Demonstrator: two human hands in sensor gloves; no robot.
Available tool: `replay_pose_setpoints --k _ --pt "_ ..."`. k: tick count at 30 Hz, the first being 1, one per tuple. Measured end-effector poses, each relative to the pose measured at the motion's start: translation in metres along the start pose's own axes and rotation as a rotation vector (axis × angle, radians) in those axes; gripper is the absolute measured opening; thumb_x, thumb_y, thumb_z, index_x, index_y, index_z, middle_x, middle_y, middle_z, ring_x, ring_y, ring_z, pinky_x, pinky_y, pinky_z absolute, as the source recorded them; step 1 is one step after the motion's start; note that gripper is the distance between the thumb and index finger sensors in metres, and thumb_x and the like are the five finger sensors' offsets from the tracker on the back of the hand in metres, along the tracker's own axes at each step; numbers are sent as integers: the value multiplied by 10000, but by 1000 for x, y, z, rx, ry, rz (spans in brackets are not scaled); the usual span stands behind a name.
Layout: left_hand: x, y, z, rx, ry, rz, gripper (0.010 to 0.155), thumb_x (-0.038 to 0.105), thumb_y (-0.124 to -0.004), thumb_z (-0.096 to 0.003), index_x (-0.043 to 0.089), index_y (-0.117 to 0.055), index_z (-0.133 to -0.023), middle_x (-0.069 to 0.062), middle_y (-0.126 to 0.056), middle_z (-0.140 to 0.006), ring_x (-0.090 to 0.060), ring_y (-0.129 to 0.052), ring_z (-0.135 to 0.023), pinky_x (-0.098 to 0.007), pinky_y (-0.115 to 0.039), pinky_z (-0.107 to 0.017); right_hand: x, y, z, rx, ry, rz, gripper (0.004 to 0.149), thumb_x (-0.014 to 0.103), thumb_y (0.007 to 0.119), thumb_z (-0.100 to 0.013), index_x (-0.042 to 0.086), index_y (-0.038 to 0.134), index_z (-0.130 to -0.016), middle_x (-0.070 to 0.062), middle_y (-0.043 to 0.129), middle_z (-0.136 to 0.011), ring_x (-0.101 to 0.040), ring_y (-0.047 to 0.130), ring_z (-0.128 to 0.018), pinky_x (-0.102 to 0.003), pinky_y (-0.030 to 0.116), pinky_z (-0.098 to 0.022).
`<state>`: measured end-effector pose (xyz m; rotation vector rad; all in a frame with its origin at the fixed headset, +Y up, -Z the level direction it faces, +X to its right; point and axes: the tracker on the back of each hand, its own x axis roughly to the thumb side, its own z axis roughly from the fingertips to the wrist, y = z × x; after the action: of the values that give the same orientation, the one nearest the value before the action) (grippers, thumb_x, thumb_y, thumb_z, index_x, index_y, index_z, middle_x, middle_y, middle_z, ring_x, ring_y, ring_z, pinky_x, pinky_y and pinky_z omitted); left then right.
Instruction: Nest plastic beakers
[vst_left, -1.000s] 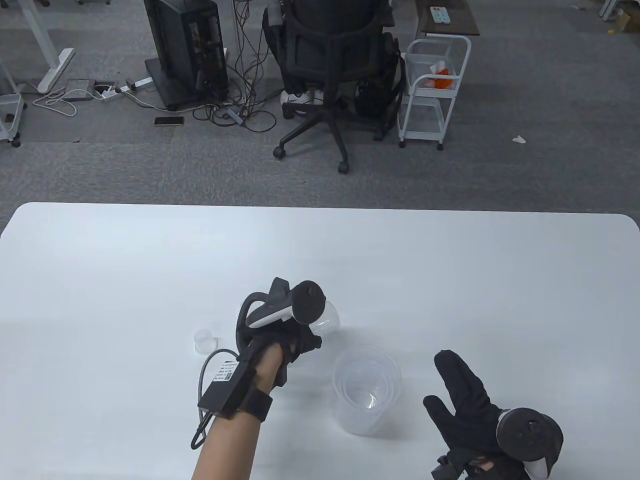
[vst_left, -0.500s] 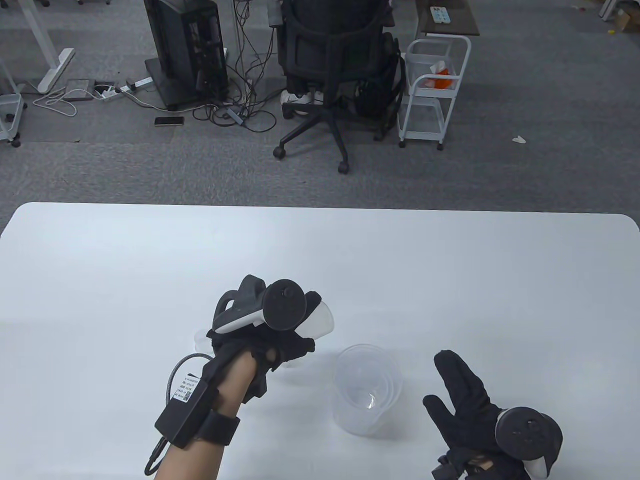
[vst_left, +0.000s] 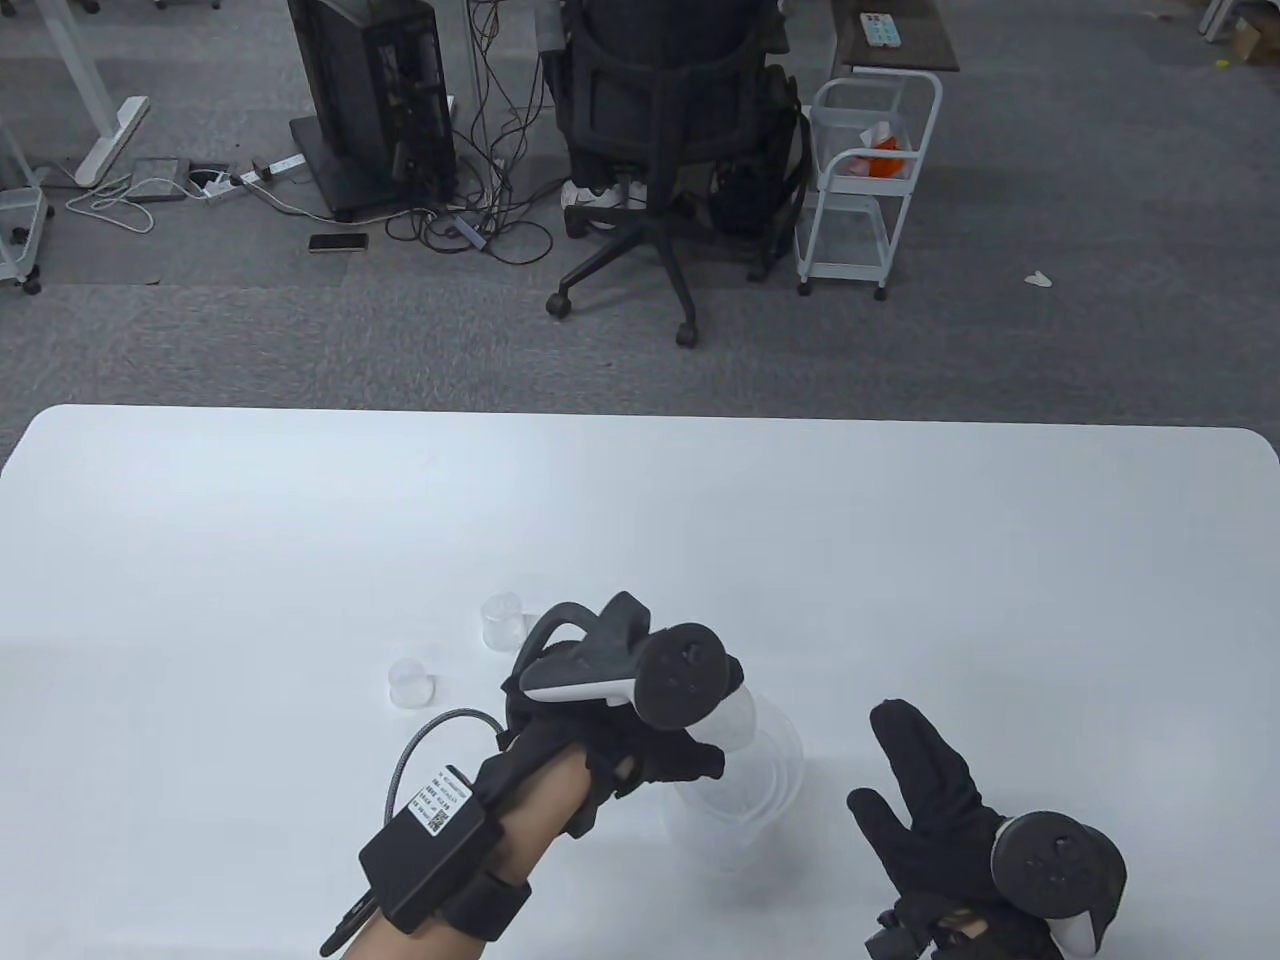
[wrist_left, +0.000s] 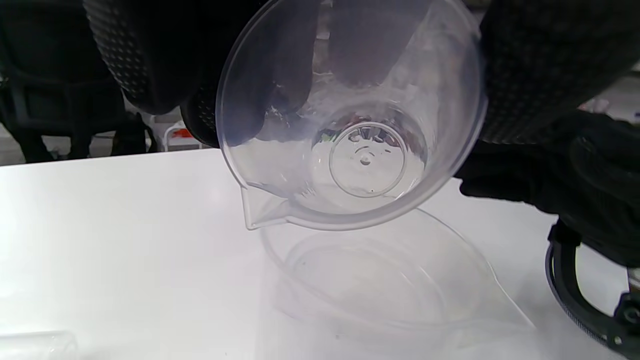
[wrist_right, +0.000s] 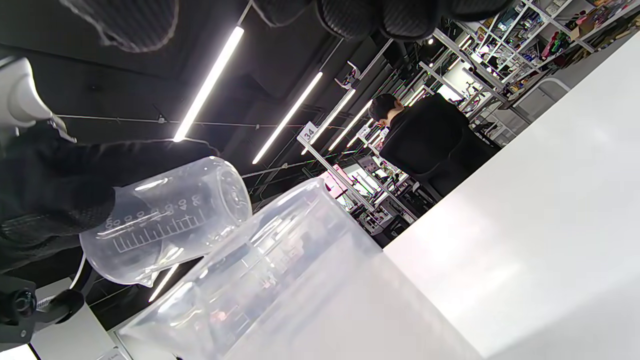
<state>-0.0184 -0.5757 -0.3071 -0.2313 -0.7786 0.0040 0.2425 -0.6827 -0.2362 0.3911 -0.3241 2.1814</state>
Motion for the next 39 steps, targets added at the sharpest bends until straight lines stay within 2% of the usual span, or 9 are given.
replay_pose_setpoints --k 4,10,15,20,24,30,39 --pt "15 -6 -13 -47 -12 -79 721 618 -808 -391 258 -684 -1003 -174 -764 -963 -391 -960 -680 -409 -818 -405 0 0 0 0 0 1 751 548 719 -483 105 455 -1029 -216 480 -1118 -507 540 -967 -615 525 -660" --pt "22 -17 -26 -88 -17 -115 702 628 -782 -399 256 -706 -989 -160 -726 -993 -391 -924 -739 -426 -801 -453 -1 0 0 2 1 4 754 549 719 -483 103 453 -1030 -216 481 -1117 -508 538 -968 -616 524 -661" --pt "14 -14 -22 -17 -40 -19 721 619 -761 -415 254 -633 -1024 -167 -627 -1060 -412 -841 -858 -479 -766 -543 -1 0 0 6 5 4 753 549 719 -483 104 453 -1029 -218 481 -1117 -508 536 -969 -618 521 -661" --pt "-20 -10 -6 78 19 55 690 559 -770 -435 245 -613 -1030 -165 -566 -1086 -437 -772 -916 -529 -717 -609 -1 0 0 10 4 6 754 549 719 -482 105 453 -1029 -218 481 -1118 -508 536 -969 -618 521 -661" --pt "-55 -22 8 91 120 63 680 527 -783 -437 240 -610 -1028 -151 -543 -1097 -450 -722 -952 -556 -670 -648 -1 1 0 13 2 9 752 549 718 -483 104 453 -1029 -219 481 -1117 -507 536 -970 -618 520 -661" --pt "-109 -62 24 49 264 147 670 486 -802 -436 234 -600 -1023 -129 -526 -1103 -460 -674 -979 -568 -636 -667 -1 2 0 17 2 17 752 548 719 -483 103 455 -1029 -218 482 -1117 -507 536 -969 -620 520 -661" --pt "-151 -108 24 -15 411 161 717 438 -835 -423 219 -536 -1036 -138 -453 -1109 -481 -579 -1006 -576 -598 -679 -1 3 0 18 6 21 750 547 720 -482 103 459 -1028 -219 491 -1115 -506 541 -969 -620 521 -661"
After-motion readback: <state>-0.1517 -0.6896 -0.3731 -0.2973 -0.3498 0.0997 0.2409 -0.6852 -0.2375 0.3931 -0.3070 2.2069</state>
